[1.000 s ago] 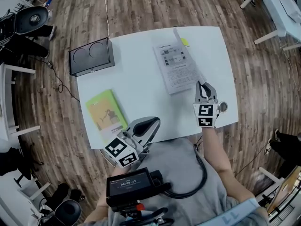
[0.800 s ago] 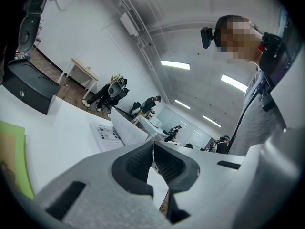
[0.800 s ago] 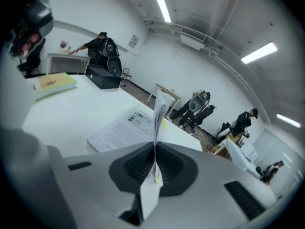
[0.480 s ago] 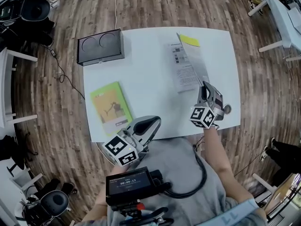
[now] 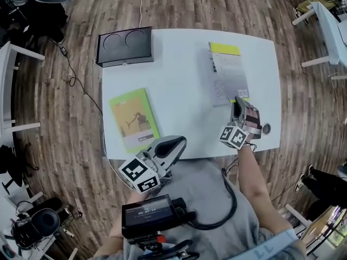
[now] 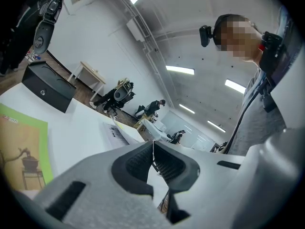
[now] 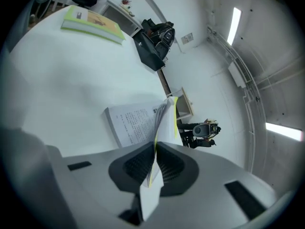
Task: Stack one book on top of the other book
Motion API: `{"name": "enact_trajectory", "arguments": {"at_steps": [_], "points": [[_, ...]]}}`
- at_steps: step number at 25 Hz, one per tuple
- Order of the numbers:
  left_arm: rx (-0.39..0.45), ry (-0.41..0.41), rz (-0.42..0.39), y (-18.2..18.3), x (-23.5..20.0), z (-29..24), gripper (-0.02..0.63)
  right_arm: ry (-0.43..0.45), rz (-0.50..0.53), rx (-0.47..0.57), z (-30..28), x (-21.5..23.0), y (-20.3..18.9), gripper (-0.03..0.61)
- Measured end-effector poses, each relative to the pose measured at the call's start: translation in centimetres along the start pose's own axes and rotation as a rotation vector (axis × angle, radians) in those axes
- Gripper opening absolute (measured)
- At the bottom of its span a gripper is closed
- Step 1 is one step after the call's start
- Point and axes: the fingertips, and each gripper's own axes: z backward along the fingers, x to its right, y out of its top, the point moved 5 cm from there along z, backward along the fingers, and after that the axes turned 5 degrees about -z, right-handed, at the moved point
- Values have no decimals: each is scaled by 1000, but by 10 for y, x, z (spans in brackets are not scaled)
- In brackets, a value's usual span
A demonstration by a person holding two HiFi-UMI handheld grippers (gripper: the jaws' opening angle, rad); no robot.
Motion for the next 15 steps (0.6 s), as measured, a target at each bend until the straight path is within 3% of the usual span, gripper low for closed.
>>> {"name": "enact_trajectory", "arguments": {"at_steps": [9, 15], "points": [[20, 20, 43, -8, -12, 24, 20, 71, 171, -36, -13, -27, 3, 35], [40, 24, 62, -8, -22, 31, 20, 108, 212, -58, -19, -34, 6, 37]]}}
